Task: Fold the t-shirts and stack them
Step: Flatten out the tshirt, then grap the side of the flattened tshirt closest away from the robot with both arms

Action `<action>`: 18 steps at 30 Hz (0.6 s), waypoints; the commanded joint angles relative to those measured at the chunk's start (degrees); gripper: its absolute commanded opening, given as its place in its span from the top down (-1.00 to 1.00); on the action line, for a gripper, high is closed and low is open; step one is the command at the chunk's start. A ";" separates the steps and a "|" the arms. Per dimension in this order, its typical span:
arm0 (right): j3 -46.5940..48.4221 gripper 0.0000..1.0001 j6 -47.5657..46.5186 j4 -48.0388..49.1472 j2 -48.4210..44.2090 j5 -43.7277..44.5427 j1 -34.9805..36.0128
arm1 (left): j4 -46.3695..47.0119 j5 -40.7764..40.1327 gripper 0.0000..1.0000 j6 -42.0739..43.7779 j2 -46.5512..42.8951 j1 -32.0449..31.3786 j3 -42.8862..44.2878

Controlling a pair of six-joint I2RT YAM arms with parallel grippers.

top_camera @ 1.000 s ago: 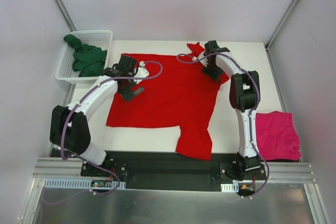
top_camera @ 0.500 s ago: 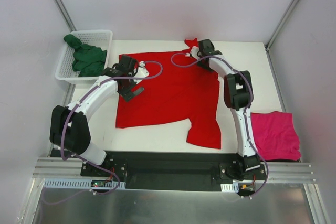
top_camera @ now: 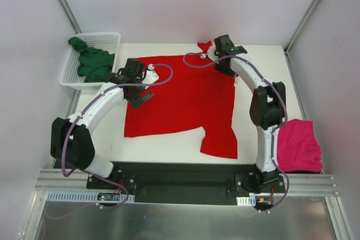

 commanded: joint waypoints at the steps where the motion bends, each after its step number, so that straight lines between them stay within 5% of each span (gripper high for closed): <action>1: 4.92 -0.26 11.19 -29.32 -11.56 -14.90 0.69 | -2.23 0.23 -0.99 0.09 -2.42 0.21 -0.39; 6: -9.28 -0.26 14.02 -38.27 -20.69 -39.94 0.51 | -2.49 0.67 -0.99 0.62 -0.84 0.30 -1.09; 10: -31.83 -0.23 14.63 -28.99 -28.95 -38.50 5.25 | -2.84 4.96 -0.99 -0.70 1.09 0.30 -2.59; 18: -47.11 -0.15 15.51 -17.44 -38.37 -32.43 14.39 | 0.91 7.18 -0.98 1.05 3.74 0.30 -8.64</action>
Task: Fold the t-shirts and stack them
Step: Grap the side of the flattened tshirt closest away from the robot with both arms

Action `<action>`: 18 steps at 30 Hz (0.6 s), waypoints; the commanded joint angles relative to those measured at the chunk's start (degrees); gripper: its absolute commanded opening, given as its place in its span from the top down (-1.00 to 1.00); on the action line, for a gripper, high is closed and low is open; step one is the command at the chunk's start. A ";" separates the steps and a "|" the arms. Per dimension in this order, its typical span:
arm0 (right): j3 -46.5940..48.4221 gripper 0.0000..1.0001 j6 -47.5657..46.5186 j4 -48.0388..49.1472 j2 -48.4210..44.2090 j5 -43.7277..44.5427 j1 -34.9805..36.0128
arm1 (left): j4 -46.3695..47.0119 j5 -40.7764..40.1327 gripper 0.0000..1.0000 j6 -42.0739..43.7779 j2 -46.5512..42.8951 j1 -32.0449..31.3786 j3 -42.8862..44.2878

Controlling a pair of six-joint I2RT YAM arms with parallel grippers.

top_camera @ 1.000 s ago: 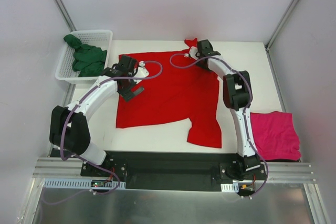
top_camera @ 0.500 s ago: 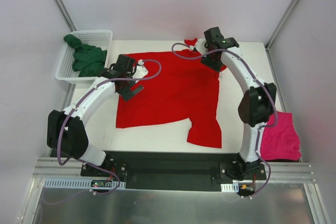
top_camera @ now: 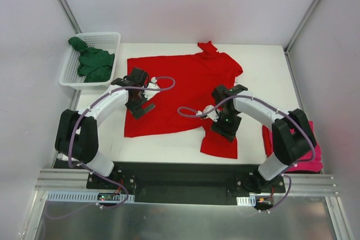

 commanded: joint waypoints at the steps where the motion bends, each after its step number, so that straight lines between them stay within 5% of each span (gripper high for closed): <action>1: -2.94 -0.15 1.63 7.71 -8.67 1.19 3.92 | 2.98 0.97 -0.99 3.53 0.02 0.30 -5.73; 7: -7.24 -0.15 1.19 10.36 -14.11 3.65 8.85 | 8.71 -0.62 -0.98 11.37 -1.39 0.47 -11.47; 18: -20.78 -0.16 -6.19 15.11 -22.47 7.43 13.17 | 9.68 -3.34 -0.98 13.31 -4.37 0.47 -15.59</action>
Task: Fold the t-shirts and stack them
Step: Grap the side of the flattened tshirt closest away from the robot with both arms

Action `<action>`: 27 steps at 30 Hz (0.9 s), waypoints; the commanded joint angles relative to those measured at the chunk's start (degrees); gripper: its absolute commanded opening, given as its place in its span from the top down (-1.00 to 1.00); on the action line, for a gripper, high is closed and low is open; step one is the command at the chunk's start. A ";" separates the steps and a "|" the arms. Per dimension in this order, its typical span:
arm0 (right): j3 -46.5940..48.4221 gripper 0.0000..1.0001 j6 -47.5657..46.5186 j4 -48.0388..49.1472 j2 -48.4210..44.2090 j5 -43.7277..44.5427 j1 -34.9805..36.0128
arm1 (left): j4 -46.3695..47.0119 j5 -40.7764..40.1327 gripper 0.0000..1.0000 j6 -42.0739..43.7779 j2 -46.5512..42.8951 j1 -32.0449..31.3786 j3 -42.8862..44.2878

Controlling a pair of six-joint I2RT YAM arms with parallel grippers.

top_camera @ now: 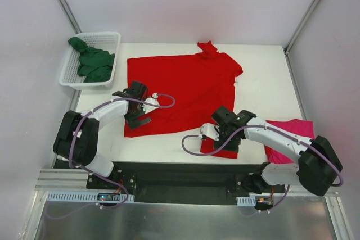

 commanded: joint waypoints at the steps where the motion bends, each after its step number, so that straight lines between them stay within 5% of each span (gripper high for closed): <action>1: -3.18 -0.16 -3.17 1.97 -2.33 1.10 -0.01 | 0.17 -2.80 -0.99 2.47 -5.03 0.47 -3.36; 12: -4.87 -0.15 -5.20 -5.14 -6.72 -8.22 4.20 | 0.08 -7.63 -0.99 4.84 -11.19 0.47 -9.78; 27: -12.95 -0.14 -7.57 0.48 -6.55 -1.64 5.88 | -0.09 -8.60 -0.99 5.29 -13.21 1.44 -11.28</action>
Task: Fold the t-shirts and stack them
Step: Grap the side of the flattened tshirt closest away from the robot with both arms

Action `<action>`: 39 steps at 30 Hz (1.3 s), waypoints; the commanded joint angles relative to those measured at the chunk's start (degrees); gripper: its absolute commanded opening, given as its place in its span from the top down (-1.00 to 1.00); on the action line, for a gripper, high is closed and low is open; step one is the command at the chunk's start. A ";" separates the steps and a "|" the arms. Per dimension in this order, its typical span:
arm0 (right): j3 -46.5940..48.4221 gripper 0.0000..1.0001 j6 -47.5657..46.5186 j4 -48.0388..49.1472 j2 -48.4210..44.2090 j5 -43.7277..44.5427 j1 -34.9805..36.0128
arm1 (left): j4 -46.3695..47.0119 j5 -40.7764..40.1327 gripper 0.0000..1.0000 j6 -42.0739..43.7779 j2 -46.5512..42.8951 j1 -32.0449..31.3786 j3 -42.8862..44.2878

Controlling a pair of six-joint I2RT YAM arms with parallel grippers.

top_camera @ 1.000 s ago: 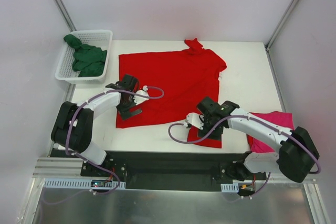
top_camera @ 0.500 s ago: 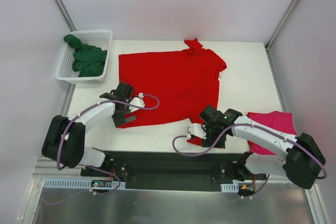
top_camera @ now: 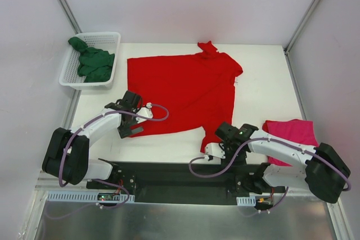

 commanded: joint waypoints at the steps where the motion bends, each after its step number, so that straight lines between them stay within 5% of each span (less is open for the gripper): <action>1: -1.08 -0.14 -1.28 2.45 -0.30 2.28 0.43 | -0.79 -1.37 -0.98 0.81 -1.41 0.92 0.05; 10: -0.29 -0.12 0.92 7.63 0.49 6.67 0.87 | -0.97 -1.63 -0.99 0.72 -1.14 0.92 0.40; 26: 0.32 -0.05 3.82 7.28 4.01 1.14 3.86 | -0.88 -1.54 -0.99 0.54 -0.09 0.92 0.75; 34: 1.20 0.93 4.79 6.32 5.15 0.44 4.48 | -0.88 -1.28 -0.98 0.81 -0.70 1.00 -0.31; 39: 1.81 0.98 5.23 5.27 5.24 -0.62 5.00 | -0.88 -1.11 -0.99 0.98 -0.79 1.09 -0.66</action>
